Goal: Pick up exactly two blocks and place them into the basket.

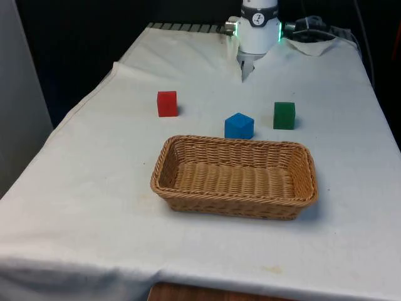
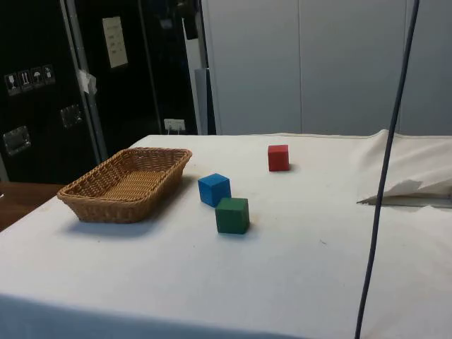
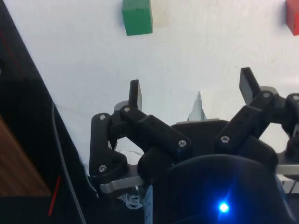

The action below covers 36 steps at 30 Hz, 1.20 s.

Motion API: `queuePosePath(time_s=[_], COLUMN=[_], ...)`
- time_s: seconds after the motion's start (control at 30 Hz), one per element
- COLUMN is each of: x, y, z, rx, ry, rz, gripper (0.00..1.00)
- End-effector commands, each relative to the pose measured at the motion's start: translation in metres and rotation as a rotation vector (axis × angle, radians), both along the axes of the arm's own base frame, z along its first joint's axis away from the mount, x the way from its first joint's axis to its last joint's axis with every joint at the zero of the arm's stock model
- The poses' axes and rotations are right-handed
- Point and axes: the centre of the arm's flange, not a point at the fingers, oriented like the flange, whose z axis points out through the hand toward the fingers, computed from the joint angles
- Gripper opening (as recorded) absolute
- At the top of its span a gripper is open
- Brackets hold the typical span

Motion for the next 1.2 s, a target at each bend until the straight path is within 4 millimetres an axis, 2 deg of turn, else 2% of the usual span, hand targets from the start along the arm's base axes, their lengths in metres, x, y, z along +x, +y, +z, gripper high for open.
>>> queuePosePath(time_s=[0.0,0.27,0.9,0.93,1.17], x=[-0.002,-0.006,-0.048,-0.046,-0.067], y=[-0.001,-0.007,-0.031,-0.029,-0.041], z=[0.000,-0.011,-0.026,-0.026,-0.033], rx=[-0.004,-0.008,-0.106,-0.095,-0.143], ry=[-0.003,0.016,-0.022,-0.006,-0.039], rz=[0.000,-0.003,0.013,0.015,0.020], gripper=[1.00,1.00,1.00,1.00,1.00])
